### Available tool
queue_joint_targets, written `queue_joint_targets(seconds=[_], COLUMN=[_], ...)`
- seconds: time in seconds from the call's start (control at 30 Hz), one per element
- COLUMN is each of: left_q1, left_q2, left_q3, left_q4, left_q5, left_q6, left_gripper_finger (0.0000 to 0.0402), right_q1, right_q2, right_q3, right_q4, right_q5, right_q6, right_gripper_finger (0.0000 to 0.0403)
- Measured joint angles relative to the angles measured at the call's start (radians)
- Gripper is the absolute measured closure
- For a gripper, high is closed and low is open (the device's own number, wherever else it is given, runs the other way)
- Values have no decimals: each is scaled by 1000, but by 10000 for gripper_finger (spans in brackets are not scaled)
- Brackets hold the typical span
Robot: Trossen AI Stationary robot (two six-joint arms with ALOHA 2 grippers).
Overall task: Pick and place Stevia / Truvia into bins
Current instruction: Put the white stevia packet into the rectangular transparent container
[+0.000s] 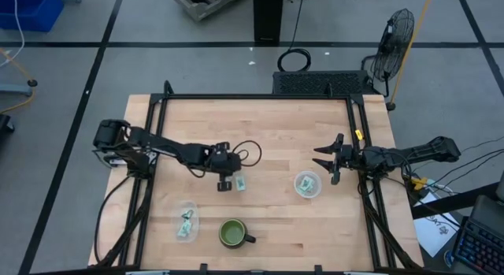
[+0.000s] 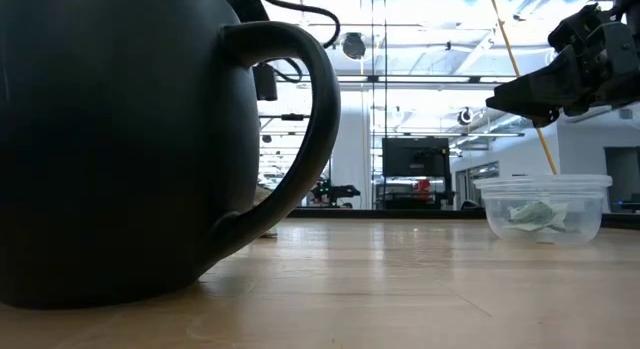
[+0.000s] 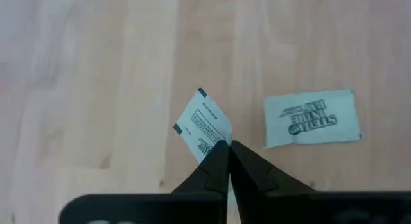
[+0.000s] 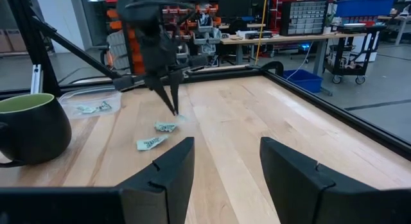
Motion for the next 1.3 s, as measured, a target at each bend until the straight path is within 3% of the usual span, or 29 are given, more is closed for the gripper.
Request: queue_joint_targets(seconds=[0.2,0.37,0.57,0.87,1.1,1.3], left_q1=[-23,-108,-270,-573,-719,-753], left_q2=[-83,-158,-245,-313,-311,-311], left_q3=[1,1,0,2,2,2], left_q4=[-106,-269,-445,-448,-447,-446], left_q5=[0,13,141,249,157,81], left_q6=[-119,-334,-671,-1227,-1463,-1491], left_gripper_finger=[397,391,396,397,389,387], right_q1=[0,0,0,0,0,0], right_q2=[0,0,0,0,0,0], right_q3=[0,0,0,0,0,0], right_q4=[0,0,0,0,0,0], right_q5=[0,0,0,0,0,0], right_q6=[0,0,0,0,0,0], right_gripper_finger=[234,234,234,234,234,234])
